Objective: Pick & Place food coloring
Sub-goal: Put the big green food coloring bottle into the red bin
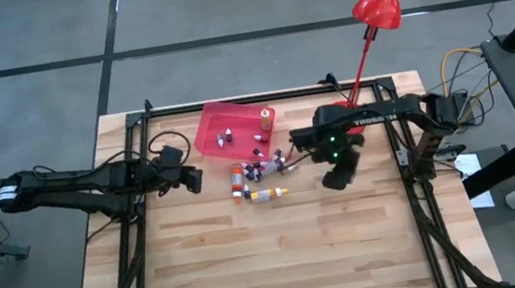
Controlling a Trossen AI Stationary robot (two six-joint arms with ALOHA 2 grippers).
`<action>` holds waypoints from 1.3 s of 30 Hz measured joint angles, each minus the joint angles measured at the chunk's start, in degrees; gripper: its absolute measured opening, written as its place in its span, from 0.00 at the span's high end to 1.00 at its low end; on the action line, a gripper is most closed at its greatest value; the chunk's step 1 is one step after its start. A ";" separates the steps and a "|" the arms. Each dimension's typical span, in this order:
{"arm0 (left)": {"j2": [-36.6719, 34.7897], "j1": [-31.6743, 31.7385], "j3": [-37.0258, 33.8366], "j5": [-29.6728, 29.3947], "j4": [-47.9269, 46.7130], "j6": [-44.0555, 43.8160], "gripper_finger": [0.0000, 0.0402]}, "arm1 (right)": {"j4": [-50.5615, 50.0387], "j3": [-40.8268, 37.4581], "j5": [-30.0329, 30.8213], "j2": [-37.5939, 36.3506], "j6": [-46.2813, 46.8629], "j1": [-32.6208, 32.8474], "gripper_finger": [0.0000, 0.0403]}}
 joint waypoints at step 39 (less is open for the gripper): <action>0.04 -0.02 -0.02 -3.38 -0.04 4.18 0.67 | 11.56 -20.76 -19.64 -0.41 4.69 3.34 0.56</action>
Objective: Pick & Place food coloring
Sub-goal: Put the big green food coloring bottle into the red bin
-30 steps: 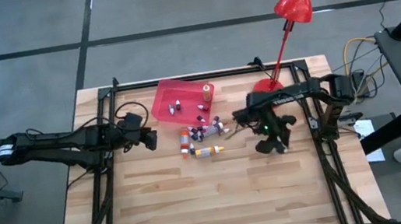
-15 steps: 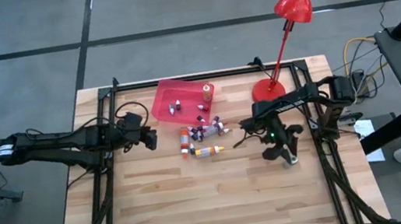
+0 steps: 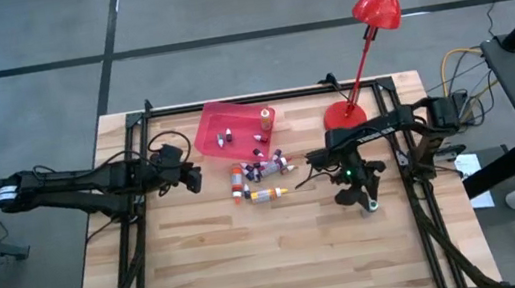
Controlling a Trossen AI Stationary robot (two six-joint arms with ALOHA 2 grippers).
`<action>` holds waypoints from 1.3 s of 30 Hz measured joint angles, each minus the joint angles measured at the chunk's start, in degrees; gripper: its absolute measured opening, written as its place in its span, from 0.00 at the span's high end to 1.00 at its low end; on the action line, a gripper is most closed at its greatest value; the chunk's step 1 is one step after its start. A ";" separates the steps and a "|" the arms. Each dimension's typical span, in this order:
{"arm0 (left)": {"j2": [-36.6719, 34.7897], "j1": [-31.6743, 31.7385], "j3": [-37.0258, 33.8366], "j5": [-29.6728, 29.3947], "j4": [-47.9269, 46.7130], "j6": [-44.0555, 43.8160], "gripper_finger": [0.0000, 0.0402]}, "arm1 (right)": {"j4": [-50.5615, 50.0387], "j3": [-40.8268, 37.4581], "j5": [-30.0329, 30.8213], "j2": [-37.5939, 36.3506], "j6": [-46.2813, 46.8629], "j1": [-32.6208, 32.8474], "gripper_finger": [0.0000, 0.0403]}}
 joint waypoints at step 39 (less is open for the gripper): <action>0.02 0.07 0.00 -0.11 0.31 1.93 0.67 | 6.99 9.44 27.26 -5.57 8.00 -2.59 0.50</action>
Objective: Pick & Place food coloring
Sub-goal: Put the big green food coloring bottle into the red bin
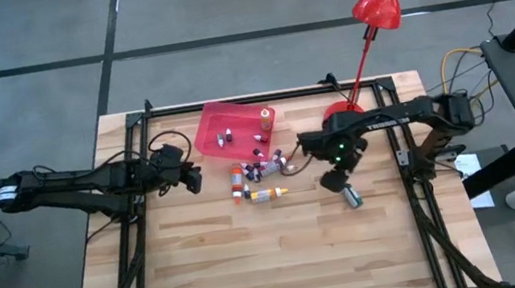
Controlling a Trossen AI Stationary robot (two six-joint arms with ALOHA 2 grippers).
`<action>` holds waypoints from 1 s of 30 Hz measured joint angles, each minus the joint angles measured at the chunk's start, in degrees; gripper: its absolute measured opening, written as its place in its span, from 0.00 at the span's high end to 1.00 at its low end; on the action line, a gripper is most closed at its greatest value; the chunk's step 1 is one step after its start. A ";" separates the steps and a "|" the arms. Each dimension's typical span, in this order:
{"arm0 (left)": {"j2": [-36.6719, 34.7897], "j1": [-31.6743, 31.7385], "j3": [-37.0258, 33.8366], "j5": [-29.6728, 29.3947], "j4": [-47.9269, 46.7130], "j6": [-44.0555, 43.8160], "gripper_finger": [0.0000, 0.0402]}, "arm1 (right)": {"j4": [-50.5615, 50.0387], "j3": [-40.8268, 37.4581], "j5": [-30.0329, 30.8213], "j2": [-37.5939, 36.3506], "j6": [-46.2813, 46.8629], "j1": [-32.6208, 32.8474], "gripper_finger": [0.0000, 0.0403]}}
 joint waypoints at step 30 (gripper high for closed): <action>0.00 0.00 -0.94 0.03 0.01 -0.04 0.67 | 15.44 -10.72 -6.60 5.24 3.95 -4.77 0.50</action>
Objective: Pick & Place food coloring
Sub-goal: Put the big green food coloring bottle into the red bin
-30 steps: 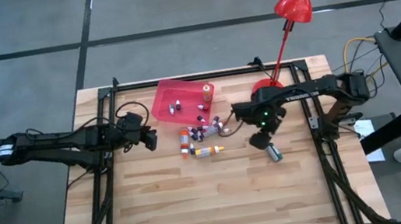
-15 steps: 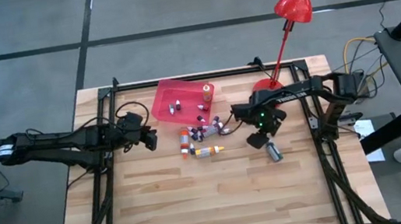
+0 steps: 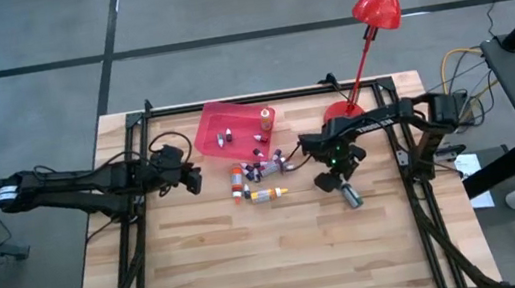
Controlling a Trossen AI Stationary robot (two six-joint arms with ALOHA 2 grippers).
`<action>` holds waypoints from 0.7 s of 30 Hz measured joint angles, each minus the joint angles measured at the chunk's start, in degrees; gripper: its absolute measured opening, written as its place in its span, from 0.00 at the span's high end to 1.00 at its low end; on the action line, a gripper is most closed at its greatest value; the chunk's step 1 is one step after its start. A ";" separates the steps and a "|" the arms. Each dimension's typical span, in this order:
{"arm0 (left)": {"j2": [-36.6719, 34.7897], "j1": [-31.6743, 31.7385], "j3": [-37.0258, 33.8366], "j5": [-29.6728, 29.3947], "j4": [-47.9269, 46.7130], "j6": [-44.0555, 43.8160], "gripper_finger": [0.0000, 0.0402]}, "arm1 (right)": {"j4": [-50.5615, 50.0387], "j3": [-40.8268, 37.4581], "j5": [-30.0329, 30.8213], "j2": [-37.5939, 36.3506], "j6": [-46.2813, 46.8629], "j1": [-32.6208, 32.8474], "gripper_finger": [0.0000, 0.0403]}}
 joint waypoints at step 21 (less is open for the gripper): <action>0.00 0.00 -1.72 -0.01 0.12 -2.56 0.67 | -2.34 -0.13 -0.34 0.00 -3.88 -0.82 0.70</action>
